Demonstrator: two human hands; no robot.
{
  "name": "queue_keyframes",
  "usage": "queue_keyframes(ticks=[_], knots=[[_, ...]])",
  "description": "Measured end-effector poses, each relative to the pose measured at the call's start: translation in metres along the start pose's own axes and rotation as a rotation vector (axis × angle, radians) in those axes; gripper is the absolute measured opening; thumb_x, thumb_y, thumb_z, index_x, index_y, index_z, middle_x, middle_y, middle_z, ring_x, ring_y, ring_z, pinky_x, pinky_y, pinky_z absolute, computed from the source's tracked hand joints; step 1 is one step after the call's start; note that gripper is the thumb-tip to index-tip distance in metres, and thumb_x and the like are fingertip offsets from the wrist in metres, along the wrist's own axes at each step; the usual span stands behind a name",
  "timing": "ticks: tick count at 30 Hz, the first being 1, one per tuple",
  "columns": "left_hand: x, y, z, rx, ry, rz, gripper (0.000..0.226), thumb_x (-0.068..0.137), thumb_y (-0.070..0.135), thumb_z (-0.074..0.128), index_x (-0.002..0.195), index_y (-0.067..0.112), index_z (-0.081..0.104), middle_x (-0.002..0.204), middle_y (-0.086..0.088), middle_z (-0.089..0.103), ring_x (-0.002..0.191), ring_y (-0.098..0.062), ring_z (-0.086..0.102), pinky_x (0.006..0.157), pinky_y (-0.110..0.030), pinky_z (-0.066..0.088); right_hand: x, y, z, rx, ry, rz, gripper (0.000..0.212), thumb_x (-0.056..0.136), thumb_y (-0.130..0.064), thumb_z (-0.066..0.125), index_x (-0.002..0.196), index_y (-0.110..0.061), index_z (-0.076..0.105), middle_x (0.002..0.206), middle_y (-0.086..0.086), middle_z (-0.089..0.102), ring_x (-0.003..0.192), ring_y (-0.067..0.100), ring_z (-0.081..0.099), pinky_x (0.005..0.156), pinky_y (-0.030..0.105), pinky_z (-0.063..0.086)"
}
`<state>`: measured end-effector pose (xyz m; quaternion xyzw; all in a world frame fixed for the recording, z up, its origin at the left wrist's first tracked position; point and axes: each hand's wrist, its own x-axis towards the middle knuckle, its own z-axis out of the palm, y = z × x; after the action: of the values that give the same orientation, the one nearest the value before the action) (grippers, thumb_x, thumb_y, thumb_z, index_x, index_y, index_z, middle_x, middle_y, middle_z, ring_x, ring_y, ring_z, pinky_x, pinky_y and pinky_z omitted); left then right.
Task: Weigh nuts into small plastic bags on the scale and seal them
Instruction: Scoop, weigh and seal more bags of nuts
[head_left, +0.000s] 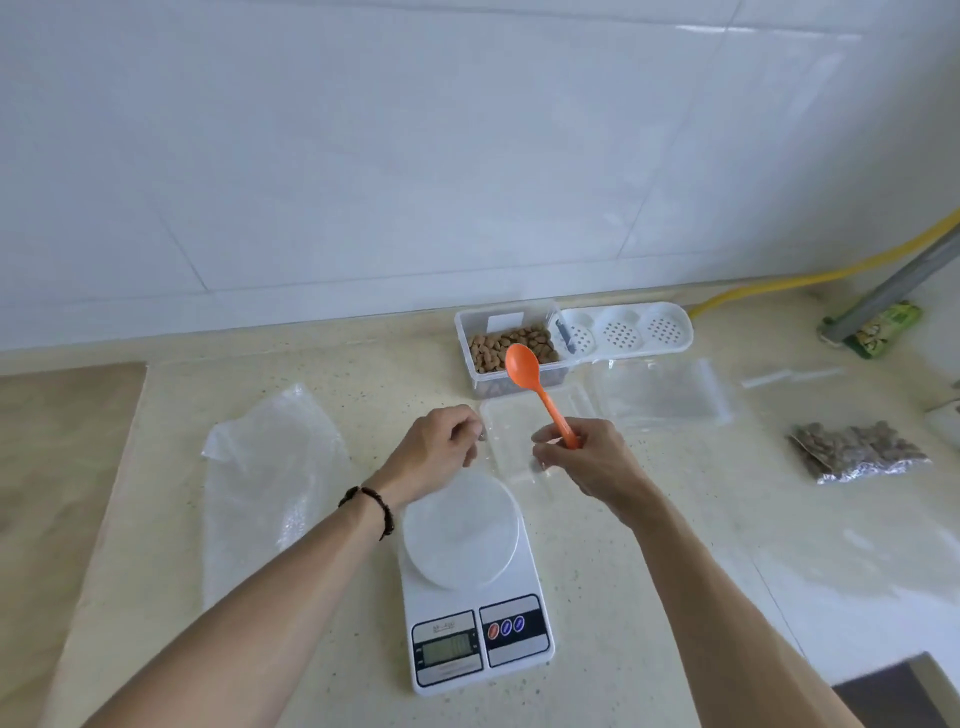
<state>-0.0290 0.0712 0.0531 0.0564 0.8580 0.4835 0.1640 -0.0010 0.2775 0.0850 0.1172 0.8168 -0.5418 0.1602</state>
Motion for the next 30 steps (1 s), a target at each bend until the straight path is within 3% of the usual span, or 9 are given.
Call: queue_keyframes(ticks=[5,8,13,19,22,24,25,27,30], knots=[[0.006,0.028,-0.013,-0.070,-0.018,0.073,0.025,0.098,0.014,0.049,0.077,0.014,0.063,0.064,0.006,0.059,0.054,-0.007,0.054,0.059,-0.018,0.045,0.005,-0.029,-0.022,-0.156,-0.139,-0.096,0.007,0.087,-0.006,0.066,0.089,-0.006,0.073,0.075,0.014,0.073,0.044,-0.001,0.047,0.045,0.010,0.034],[0.008,0.031,-0.024,-0.071,-0.071,0.060,0.026,0.099,0.017,0.047,0.080,0.014,0.064,0.066,0.009,0.060,0.059,-0.009,0.055,0.063,-0.022,0.048,0.008,-0.037,-0.031,-0.213,-0.097,-0.127,0.006,0.088,-0.010,0.066,0.088,-0.010,0.071,0.067,0.008,0.073,0.053,0.008,0.047,0.050,0.014,0.036],[0.003,0.038,-0.049,-0.021,-0.092,0.064,0.029,0.102,0.017,0.042,0.080,0.012,0.060,0.060,0.014,0.055,0.057,-0.009,0.046,0.062,-0.021,0.041,0.013,-0.049,-0.044,0.030,-0.069,-0.120,0.005,0.090,-0.003,0.063,0.090,-0.008,0.066,0.063,0.015,0.066,0.045,0.011,0.036,0.043,0.021,0.024],[0.000,0.035,-0.075,-0.406,-0.241,0.025,0.029,0.103,0.022,0.045,0.081,0.013,0.061,0.059,0.007,0.034,0.053,-0.010,0.031,0.054,-0.020,0.031,0.011,-0.057,-0.038,0.193,-0.162,-0.108,0.012,0.092,-0.001,0.060,0.086,-0.010,0.065,0.062,0.014,0.060,0.050,0.014,0.034,0.046,0.026,0.020],[0.005,0.021,-0.072,-0.041,-0.070,0.024,0.026,0.101,0.025,0.048,0.086,0.015,0.066,0.054,0.014,0.040,0.055,-0.012,0.034,0.056,-0.025,0.031,0.012,-0.060,-0.028,0.201,-0.150,-0.078,0.008,0.091,0.000,0.060,0.095,-0.005,0.066,0.061,0.012,0.062,0.049,0.013,0.034,0.045,0.024,0.021],[0.006,0.022,-0.069,0.198,0.085,0.078,0.022,0.096,0.033,0.050,0.100,0.019,0.067,0.073,0.016,0.057,0.070,-0.014,0.053,0.065,-0.027,0.042,0.013,-0.061,-0.022,0.163,-0.098,-0.081,0.010,0.090,0.000,0.060,0.099,-0.002,0.065,0.062,0.013,0.064,0.048,0.012,0.035,0.043,0.022,0.022],[0.005,0.024,-0.066,0.265,0.107,0.114,0.036,0.090,0.047,0.050,0.111,0.022,0.064,0.091,0.013,0.061,0.087,-0.015,0.058,0.079,-0.029,0.045,0.014,-0.062,-0.019,0.146,-0.066,-0.089,0.010,0.090,0.000,0.061,0.099,-0.002,0.066,0.062,0.014,0.066,0.048,0.012,0.035,0.042,0.022,0.023],[0.005,0.033,-0.059,0.370,0.006,0.163,0.091,0.066,0.079,0.046,0.138,0.023,0.045,0.122,0.005,0.055,0.117,-0.015,0.050,0.106,-0.037,0.034,0.017,-0.064,-0.014,0.133,-0.026,-0.112,0.010,0.089,-0.001,0.062,0.096,-0.005,0.068,0.063,0.015,0.067,0.048,0.014,0.034,0.041,0.022,0.025],[0.007,0.041,-0.041,0.571,-0.082,0.249,0.138,0.048,0.087,0.060,0.154,0.022,0.000,0.155,-0.003,0.026,0.146,-0.019,0.015,0.120,-0.048,0.002,0.022,-0.068,-0.007,0.168,-0.035,-0.114,0.011,0.088,0.000,0.062,0.095,-0.007,0.068,0.063,0.017,0.066,0.046,0.013,0.034,0.041,0.022,0.025]])
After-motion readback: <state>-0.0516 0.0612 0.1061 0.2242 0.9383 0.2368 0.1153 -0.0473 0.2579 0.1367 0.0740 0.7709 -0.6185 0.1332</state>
